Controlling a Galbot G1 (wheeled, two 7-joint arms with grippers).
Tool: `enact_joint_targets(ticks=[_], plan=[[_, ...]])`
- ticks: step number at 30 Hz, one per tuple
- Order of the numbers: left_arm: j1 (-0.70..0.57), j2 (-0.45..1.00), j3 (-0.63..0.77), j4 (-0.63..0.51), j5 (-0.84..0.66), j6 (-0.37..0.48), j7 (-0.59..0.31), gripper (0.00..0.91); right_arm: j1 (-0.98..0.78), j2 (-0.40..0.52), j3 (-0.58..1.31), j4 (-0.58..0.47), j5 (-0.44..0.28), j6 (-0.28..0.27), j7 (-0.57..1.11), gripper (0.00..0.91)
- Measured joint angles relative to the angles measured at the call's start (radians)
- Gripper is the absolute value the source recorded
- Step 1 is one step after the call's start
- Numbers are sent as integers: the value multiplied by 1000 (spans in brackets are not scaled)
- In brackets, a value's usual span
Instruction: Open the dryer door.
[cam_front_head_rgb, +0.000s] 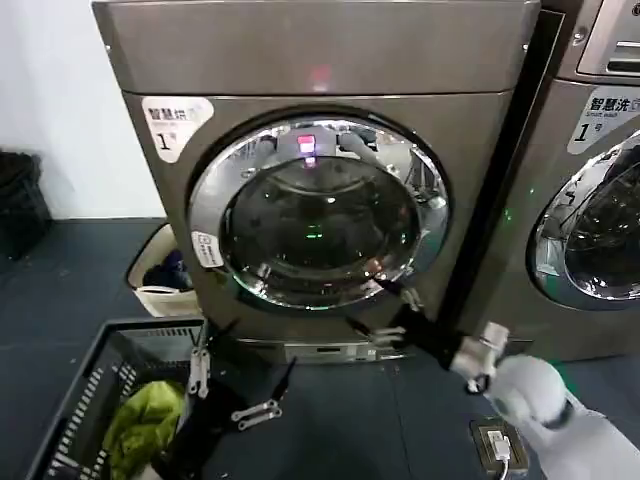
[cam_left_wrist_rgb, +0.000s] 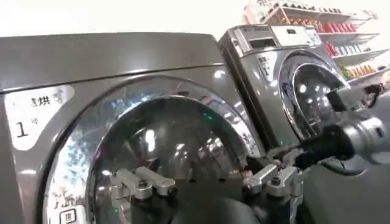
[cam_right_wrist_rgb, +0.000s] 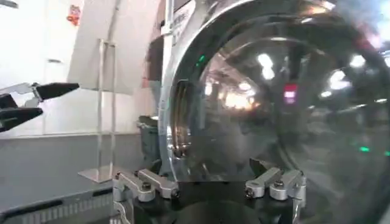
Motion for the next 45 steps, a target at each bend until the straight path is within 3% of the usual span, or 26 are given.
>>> enact_joint_targets(ticks=[19, 30, 45], plan=[[35, 1, -27, -8, 1, 0, 0, 907, 451, 134, -413, -217, 114, -36, 30, 907], [57, 5, -47, -28, -1, 1, 0, 907, 594, 230, -557, -306, 158, -43, 37, 907], [64, 7, -54, -25, 4, 1, -1, 907, 711, 365, -643, -433, 153, -44, 34, 907]])
